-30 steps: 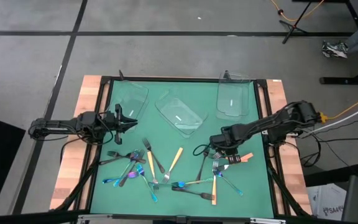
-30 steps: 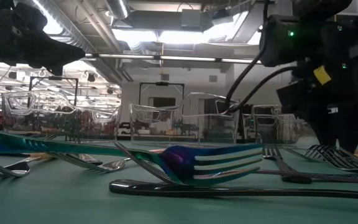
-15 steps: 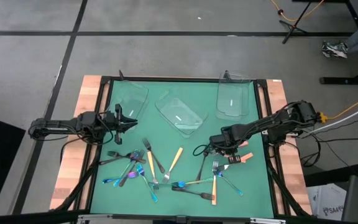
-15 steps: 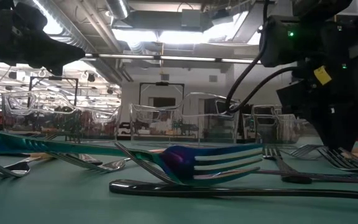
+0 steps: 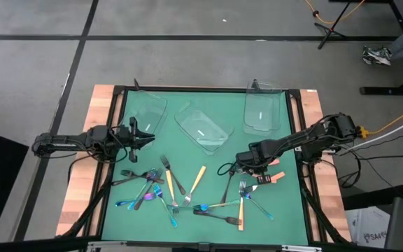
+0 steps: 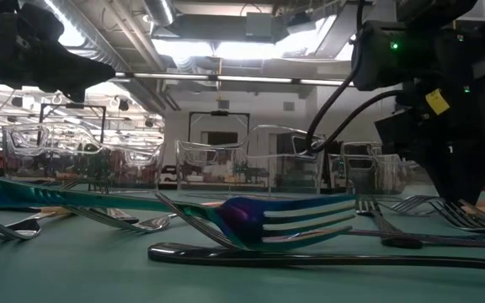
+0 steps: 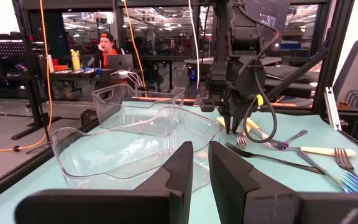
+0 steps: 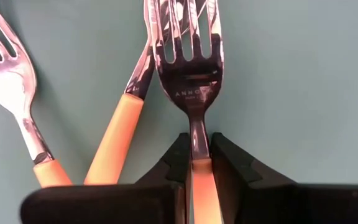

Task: Sort silverware by color (type)
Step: Put the orange fork into the right transparent bin

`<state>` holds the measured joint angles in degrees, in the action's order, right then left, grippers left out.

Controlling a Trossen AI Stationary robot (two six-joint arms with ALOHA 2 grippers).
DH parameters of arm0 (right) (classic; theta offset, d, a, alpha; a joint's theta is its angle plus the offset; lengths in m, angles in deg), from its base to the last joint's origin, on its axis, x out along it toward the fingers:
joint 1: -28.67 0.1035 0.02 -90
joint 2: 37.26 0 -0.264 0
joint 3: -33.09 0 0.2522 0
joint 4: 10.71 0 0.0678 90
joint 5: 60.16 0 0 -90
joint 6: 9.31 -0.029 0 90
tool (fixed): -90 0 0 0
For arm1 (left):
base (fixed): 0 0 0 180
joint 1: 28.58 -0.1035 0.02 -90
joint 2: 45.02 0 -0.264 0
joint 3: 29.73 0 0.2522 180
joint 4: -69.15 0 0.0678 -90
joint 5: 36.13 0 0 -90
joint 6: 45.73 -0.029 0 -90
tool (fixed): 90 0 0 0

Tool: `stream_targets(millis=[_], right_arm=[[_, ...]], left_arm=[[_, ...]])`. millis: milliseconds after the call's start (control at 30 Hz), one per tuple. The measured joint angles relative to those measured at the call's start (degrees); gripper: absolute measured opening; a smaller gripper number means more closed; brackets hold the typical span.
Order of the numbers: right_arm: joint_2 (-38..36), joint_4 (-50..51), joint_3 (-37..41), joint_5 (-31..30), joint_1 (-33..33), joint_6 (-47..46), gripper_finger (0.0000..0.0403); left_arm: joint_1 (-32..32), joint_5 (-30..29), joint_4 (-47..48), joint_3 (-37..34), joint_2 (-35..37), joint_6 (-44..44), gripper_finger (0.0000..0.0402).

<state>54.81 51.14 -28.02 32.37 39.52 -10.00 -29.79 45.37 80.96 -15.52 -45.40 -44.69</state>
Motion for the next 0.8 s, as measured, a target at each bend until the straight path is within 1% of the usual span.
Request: stream_targets(millis=[267,333,567,800], right_arm=[[-0.1,0.7,-0.1,0.0,0.0,-0.1,0.0043],[0.0,2.9,-0.5,0.0,0.0,-0.1,0.0043],[-0.1,9.8,-4.9,-0.1,0.0,-0.1,0.0043],[-0.1,17.0,-10.9,-0.2,0.0,-0.1,0.0043]], left_arm=[[0.0,0.0,0.0,0.0,0.0,0.1,0.0046],[0.0,0.0,0.0,0.0,0.0,0.1,0.0046],[0.0,0.0,0.0,0.0,0.0,0.1,0.0046],[0.0,0.0,0.0,0.0,0.0,-0.1,0.0046]])
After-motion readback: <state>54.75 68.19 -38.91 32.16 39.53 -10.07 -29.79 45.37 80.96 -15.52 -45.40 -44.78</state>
